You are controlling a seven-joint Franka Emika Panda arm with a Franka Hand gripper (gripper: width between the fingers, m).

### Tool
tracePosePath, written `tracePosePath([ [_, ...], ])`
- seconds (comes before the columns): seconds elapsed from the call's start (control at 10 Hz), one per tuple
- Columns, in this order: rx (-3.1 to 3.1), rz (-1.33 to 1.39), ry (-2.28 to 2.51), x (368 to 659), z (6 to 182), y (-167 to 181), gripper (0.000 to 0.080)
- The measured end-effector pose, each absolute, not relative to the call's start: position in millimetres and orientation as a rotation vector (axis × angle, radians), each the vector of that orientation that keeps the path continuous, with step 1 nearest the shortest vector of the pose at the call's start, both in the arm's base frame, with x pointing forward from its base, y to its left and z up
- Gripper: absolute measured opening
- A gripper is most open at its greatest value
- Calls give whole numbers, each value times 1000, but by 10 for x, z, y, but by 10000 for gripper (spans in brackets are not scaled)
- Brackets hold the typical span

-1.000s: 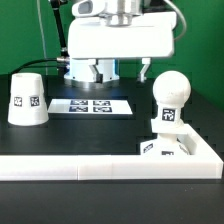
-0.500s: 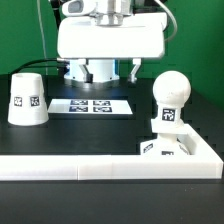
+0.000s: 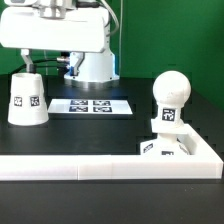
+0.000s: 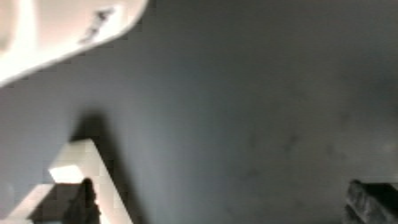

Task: Assemble lamp

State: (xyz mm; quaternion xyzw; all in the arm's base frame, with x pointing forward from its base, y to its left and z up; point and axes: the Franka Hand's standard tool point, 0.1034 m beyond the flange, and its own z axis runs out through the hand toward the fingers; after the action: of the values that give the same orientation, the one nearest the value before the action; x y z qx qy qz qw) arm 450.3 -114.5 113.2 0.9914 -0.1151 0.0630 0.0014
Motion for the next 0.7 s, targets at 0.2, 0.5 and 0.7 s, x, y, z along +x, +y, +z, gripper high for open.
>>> tracePosePath([
  [0.2,3121,147,-413,4516,1175,-1253,698],
  [0.5,3128,130,-388,4431,1141,-1238,698],
  [0.7,3142,141,-331,4231,1145,-1337,698],
])
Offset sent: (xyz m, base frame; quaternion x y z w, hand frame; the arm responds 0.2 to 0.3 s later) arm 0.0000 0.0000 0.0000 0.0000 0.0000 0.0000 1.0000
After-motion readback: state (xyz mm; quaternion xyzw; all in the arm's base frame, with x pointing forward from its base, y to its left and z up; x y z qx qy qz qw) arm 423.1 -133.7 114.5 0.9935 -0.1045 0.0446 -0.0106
